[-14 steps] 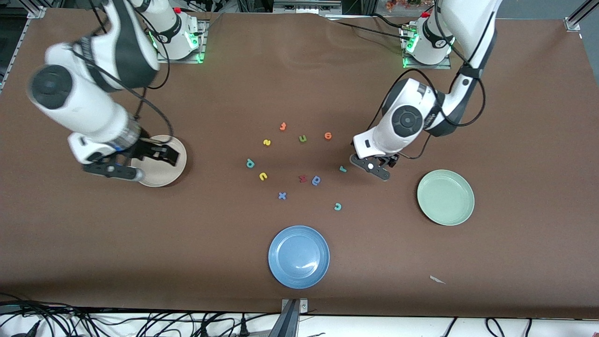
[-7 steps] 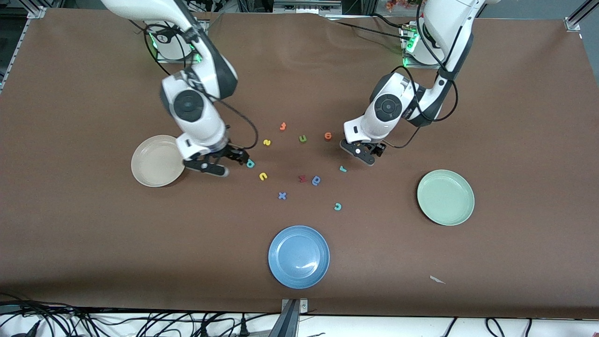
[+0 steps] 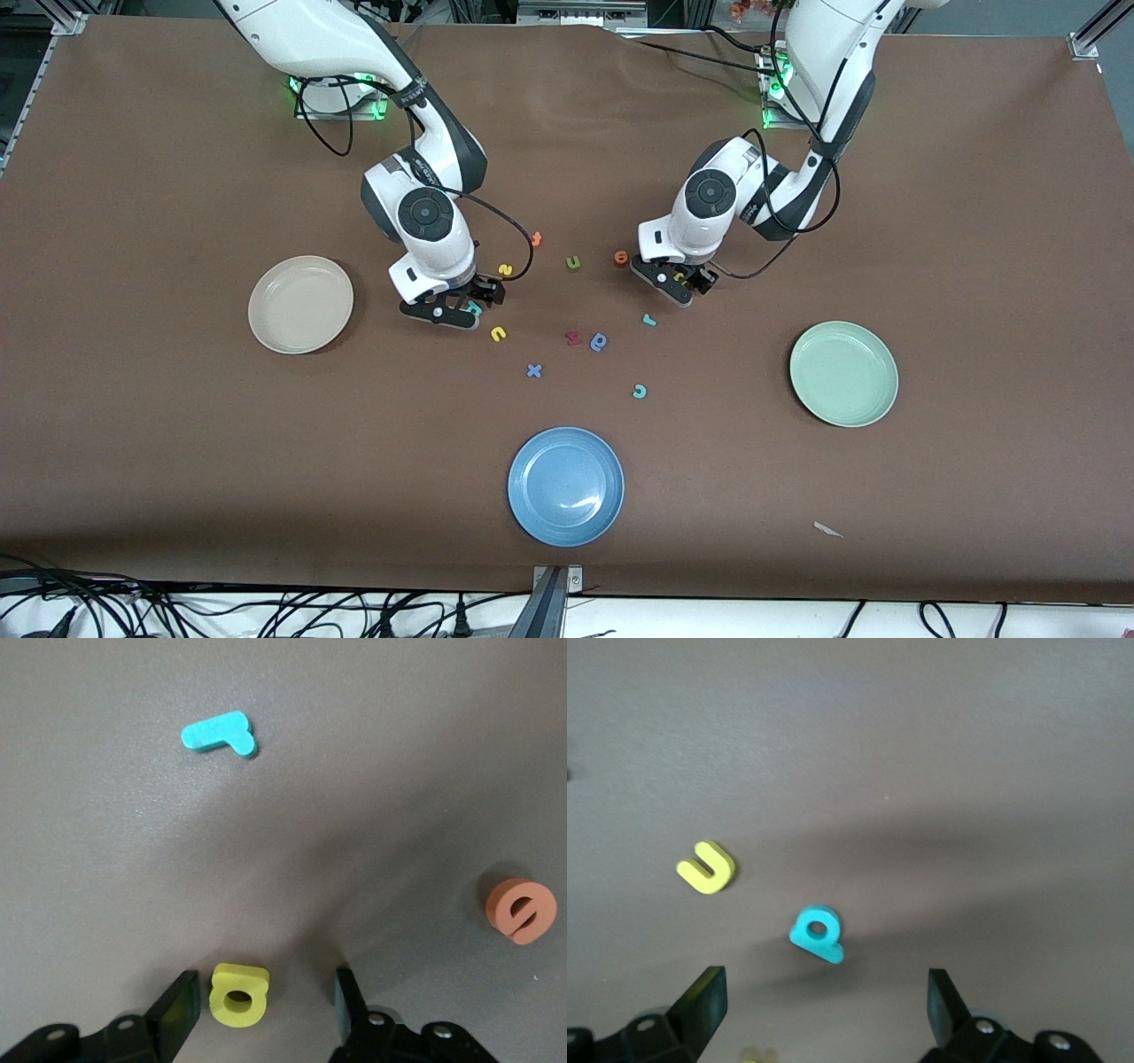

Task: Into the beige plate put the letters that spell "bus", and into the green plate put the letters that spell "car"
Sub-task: 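Reach the right gripper and the left gripper down to the foam letters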

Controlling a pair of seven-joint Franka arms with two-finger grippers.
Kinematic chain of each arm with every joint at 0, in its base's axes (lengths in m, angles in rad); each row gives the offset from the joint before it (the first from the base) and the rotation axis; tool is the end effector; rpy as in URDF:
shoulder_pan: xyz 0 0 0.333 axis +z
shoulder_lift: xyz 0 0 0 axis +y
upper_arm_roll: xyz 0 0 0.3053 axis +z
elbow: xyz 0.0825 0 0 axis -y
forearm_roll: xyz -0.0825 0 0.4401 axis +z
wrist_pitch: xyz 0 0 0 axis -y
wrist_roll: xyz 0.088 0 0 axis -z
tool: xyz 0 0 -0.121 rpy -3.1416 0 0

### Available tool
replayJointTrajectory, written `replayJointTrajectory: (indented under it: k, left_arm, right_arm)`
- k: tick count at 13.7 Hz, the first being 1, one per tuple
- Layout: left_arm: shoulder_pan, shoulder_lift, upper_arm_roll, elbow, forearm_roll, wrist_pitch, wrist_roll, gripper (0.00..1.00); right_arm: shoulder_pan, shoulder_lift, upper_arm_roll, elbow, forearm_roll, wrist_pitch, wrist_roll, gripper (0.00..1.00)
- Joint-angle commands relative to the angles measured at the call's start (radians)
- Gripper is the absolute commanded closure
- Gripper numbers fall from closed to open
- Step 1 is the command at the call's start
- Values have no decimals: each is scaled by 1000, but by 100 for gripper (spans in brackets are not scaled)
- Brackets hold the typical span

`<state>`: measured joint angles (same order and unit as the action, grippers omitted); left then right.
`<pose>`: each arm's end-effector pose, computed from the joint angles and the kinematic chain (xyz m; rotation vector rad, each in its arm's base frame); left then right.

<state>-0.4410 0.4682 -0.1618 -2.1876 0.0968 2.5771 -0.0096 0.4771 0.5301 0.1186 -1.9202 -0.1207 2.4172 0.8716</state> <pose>0.4643 -0.3300 0.0937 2.9667 -1.0200 -0.1164 0.5423 0.3662 0.1467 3.0940 -0.3098 -0.0123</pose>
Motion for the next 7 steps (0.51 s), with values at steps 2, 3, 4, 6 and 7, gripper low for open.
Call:
replayJointTrajectory:
  k: [2,3,4,6,7]
  left_arm:
    - [1,9,5,6,38,9,-16,93]
    - [2,4,5,8,38,3,-13,100]
    - [2,1,7,11,38,-5,-13,100]
    - [8,-17,7,12,38,-20,-13,100]
    - [11,-38,8,26,38,-61,-13,100]
  right_arm:
    - [-11,39,7,10,-11,71,0,1]
    - [-14,44,7,9,-11,74,-5,1]
    - [-15,45,7,7,-11,74,-9,1]
    - [-20,54,7,6,-11,77,-23,2]
    - [-25,54,7,0,-11,82,-23,5]
